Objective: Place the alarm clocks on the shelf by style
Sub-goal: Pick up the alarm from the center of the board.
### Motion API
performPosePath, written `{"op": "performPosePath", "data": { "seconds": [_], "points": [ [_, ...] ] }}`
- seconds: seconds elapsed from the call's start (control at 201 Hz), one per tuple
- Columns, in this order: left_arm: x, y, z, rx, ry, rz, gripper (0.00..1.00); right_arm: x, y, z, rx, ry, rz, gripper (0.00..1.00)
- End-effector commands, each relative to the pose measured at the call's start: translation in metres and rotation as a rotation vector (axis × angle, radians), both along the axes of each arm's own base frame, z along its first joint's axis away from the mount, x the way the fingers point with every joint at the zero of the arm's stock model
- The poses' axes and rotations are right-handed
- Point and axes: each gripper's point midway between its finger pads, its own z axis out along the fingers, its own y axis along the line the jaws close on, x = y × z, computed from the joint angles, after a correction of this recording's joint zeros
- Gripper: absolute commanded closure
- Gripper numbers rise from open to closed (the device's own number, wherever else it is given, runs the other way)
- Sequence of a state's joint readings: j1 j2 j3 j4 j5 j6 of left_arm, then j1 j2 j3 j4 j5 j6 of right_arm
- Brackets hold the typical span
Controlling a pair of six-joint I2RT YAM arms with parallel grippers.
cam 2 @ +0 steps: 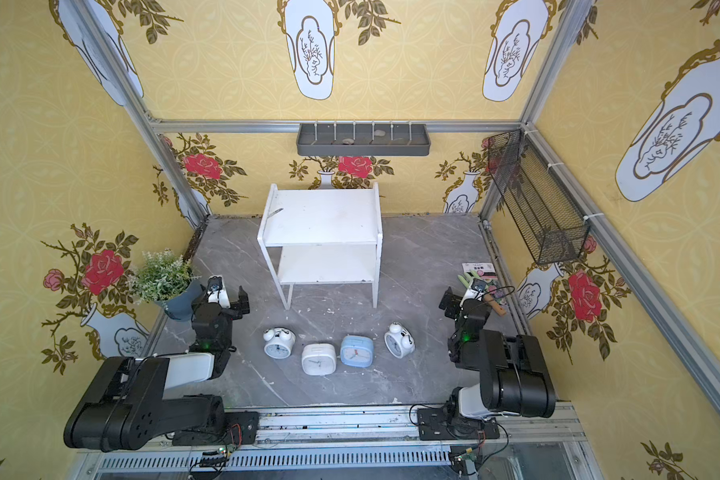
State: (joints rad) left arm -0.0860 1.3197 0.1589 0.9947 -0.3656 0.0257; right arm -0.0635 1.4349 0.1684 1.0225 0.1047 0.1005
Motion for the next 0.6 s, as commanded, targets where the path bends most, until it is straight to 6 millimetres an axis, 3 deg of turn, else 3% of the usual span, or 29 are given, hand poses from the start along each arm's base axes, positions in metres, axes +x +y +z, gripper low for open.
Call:
{"op": "performPosePath", "data": {
  "seconds": [0.0,0.592],
  "points": [
    [-0.0006,0.001,0.0071,0.0,-0.035,0.005,0.01,0.0028,0.0065,0.0079,-0.005,-0.035,0.037,0.02],
    [0.001,0.0042,0.0038,-0.034,-0.015,-0.009,0.01,0.0028,0.006,0.0077,0.0,-0.032,0.038,0.02]
  ]
}}
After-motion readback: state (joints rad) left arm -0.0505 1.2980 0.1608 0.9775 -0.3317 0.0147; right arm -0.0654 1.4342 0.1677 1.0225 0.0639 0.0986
